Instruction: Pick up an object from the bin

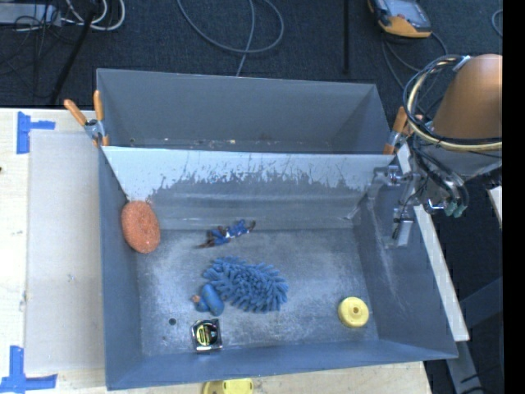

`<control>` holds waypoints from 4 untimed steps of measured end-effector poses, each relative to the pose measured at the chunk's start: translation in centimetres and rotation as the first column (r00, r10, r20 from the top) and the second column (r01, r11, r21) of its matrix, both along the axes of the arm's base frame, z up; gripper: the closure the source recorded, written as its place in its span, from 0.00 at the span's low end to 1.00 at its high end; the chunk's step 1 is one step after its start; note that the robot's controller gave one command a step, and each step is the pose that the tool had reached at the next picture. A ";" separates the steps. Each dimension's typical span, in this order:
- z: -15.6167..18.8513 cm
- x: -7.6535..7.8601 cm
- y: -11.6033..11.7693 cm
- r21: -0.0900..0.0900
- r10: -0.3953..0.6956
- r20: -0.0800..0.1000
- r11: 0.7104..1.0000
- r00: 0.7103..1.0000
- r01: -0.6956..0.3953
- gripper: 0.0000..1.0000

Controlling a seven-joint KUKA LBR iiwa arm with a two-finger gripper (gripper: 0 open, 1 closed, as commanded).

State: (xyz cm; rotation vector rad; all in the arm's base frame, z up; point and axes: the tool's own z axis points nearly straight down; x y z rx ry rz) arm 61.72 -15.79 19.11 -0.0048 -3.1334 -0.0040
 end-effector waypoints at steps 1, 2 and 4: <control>0.5 0.2 0.0 -0.002 0.003 0.008 1.000 1.000 -0.003 0.00; -2.7 -0.9 2.7 -0.005 -0.095 0.017 0.995 0.995 0.095 0.00; -10.5 -2.6 7.7 -0.002 -0.100 0.000 0.995 0.995 0.100 0.00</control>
Offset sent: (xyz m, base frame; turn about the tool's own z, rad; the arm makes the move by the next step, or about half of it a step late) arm -0.0240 0.0686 -0.0730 0.1920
